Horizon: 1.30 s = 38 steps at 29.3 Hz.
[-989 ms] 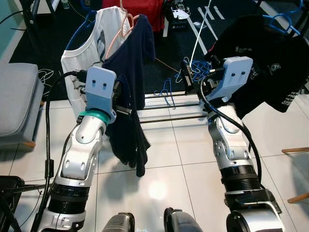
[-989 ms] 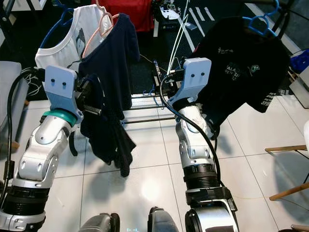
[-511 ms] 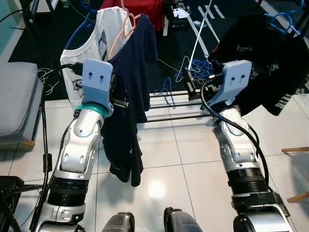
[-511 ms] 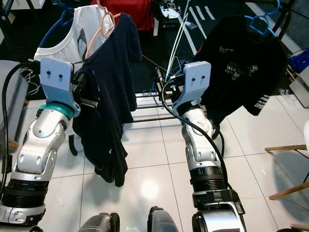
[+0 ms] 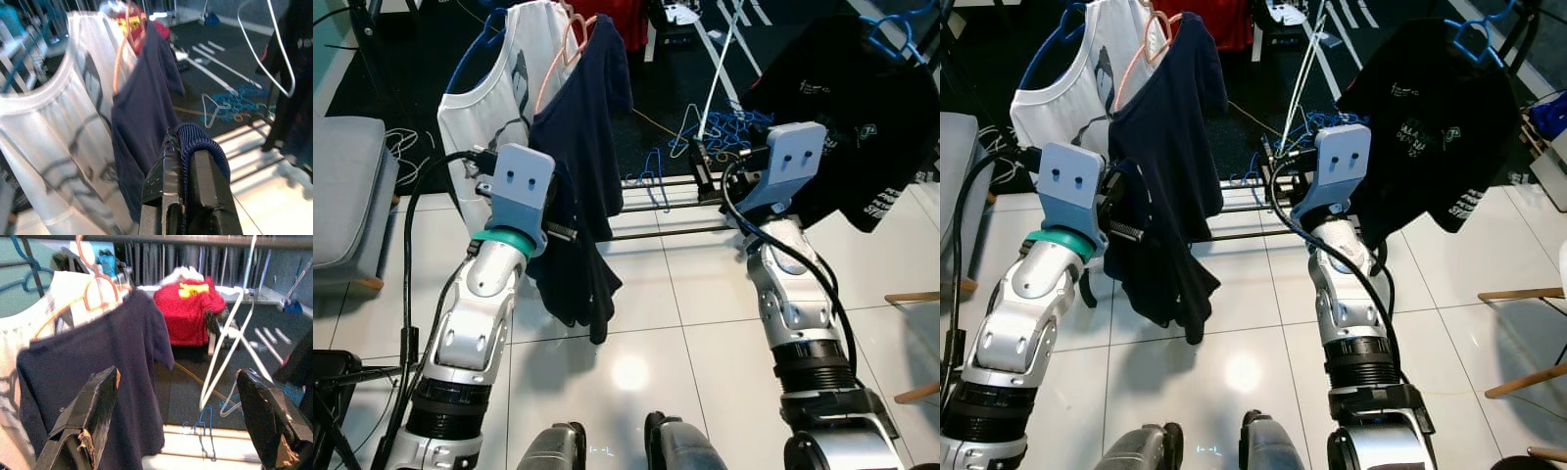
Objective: Hang hanger
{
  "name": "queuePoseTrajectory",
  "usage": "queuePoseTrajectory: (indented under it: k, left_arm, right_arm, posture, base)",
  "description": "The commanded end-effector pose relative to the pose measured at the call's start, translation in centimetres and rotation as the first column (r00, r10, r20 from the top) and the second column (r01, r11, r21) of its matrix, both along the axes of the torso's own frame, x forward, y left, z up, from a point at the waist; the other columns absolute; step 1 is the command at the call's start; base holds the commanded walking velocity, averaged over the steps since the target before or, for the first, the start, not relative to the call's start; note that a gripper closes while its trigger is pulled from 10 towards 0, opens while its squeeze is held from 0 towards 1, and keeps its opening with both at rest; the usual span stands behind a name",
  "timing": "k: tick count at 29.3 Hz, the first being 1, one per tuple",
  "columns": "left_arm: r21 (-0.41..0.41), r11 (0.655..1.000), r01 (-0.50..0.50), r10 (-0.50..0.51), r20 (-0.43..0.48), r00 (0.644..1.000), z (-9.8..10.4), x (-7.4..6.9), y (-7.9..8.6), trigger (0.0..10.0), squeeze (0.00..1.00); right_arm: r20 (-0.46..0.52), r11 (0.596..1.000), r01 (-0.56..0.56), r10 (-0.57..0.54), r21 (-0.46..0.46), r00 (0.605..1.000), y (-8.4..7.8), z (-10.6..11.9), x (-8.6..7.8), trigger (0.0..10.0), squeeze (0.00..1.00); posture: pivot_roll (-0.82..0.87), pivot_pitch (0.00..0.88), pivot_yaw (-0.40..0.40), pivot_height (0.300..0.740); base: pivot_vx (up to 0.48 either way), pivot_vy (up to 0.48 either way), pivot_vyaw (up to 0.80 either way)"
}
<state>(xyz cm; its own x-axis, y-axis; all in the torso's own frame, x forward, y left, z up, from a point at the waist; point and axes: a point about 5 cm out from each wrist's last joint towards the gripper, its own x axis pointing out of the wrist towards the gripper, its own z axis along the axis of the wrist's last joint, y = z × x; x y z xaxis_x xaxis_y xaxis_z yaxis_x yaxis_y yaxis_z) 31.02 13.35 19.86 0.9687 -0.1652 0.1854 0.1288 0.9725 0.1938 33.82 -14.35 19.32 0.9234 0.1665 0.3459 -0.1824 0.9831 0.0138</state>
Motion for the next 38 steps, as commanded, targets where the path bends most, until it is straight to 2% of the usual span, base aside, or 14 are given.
queuePoseTrajectory:
  k: [1,5,7,12,16,21,25,38]
  left_arm:
    - [-0.042,0.998,0.046,-0.048,-0.041,0.998,-0.8,-0.8,-0.8,10.0,0.0]
    - [-0.056,0.996,0.075,-0.079,-0.074,0.994,-1.7,-1.5,-1.3,10.0,0.0]
    - [-0.044,0.996,0.074,-0.079,-0.103,0.992,-2.6,-1.7,-1.4,10.0,0.0]
    - [-0.01,0.997,0.071,-0.072,-0.129,0.989,-3.8,-2.0,-1.3,10.0,0.0]
    - [-0.006,0.998,0.063,-0.064,-0.126,0.99,-3.8,-1.9,-1.4,10.0,0.0]
    - [0.014,0.998,0.059,-0.058,-0.096,0.994,-3.4,-1.5,-1.8,10.0,0.0]
    - [0.006,0.998,0.06,-0.059,-0.092,0.994,-3.3,-1.5,-1.9,10.0,0.0]
    - [-0.007,0.999,0.05,-0.05,-0.084,0.995,-3.2,-1.5,-2.1,10.0,0.0]
  right_arm:
    - [-0.051,0.999,0.042,-0.042,-0.003,0.998,-0.6,-1.6,-0.6,10.0,0.0]
    - [-0.077,0.996,0.09,-0.091,-0.017,0.993,-0.8,-2.7,-1.1,10.0,0.0]
    - [-0.091,0.988,0.151,-0.154,-0.044,0.984,-1.0,-3.5,-1.6,10.0,0.0]
    - [-0.061,0.973,0.211,-0.217,-0.094,0.974,-1.2,-3.9,-2.6,10.0,0.0]
    - [-0.042,0.975,0.198,-0.203,-0.1,0.978,-0.9,-3.6,-2.7,10.0,0.0]
    - [-0.027,0.987,0.139,-0.142,-0.082,0.99,0.1,-2.7,-1.9,10.0,0.0]
    - [-0.024,0.987,0.136,-0.139,-0.081,0.99,0.2,-2.5,-1.7,10.0,0.0]
    - [-0.023,0.987,0.136,-0.139,-0.087,0.99,0.4,-2.4,-1.8,10.0,0.0]
  posture:
    - [-0.02,0.152,0.018,0.74]
    - [-0.03,0.149,0.014,0.74]
    - [-0.04,0.137,0.01,0.74]
    - [-0.06,0.128,0.004,0.74]
    - [-0.06,0.128,0.001,0.74]
    - [-0.05,0.122,-0.007,0.74]
    - [-0.05,0.122,-0.012,0.74]
    - [-0.04,0.129,-0.017,0.74]
  base:
    - [0.0,0.0,0.0]
    - [0.0,0.0,0.0]
    - [0.0,0.0,0.0]
    - [0.0,0.0,0.0]
    - [0.0,0.0,0.0]
    - [0.0,0.0,0.0]
    - [0.0,0.0,0.0]
    - [0.0,-0.341,0.0]
